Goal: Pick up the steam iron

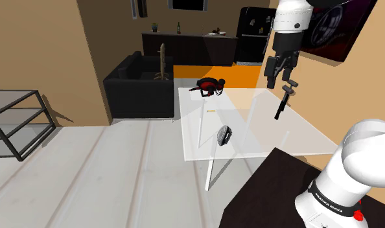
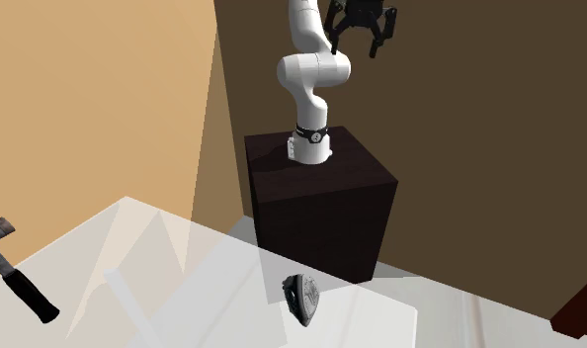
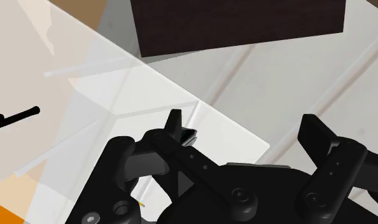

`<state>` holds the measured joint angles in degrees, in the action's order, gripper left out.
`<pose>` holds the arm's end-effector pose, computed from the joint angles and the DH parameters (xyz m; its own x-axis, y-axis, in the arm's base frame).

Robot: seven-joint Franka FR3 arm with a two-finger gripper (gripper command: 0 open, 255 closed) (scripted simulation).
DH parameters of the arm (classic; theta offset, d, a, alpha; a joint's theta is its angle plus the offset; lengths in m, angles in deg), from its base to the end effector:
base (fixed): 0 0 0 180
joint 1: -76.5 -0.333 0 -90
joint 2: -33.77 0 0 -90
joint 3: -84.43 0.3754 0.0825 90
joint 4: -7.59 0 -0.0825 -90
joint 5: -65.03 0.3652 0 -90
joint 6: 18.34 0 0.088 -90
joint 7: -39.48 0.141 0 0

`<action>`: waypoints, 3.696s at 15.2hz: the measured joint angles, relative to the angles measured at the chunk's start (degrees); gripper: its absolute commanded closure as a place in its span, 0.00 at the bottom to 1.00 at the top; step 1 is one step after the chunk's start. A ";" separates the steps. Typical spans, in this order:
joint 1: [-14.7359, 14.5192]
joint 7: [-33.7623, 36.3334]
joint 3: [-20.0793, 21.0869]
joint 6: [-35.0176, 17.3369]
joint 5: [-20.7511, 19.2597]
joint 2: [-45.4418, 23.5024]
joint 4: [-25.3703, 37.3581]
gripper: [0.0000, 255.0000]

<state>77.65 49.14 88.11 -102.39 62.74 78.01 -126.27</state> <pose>0.2358 0.0119 0.5954 0.9853 -0.1501 -0.0821 -0.1417 -0.9849 0.0999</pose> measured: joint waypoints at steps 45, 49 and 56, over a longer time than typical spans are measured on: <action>18.09 -76.19 2.17 -92.97 67.39 -70.84 4.90 0.00; 21.46 -81.46 6.08 -95.15 71.69 -73.87 6.69 1.00; 21.84 -82.05 6.51 -95.37 72.13 -74.13 6.92 1.00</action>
<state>99.49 -32.91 94.62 -197.76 134.87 3.88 -119.35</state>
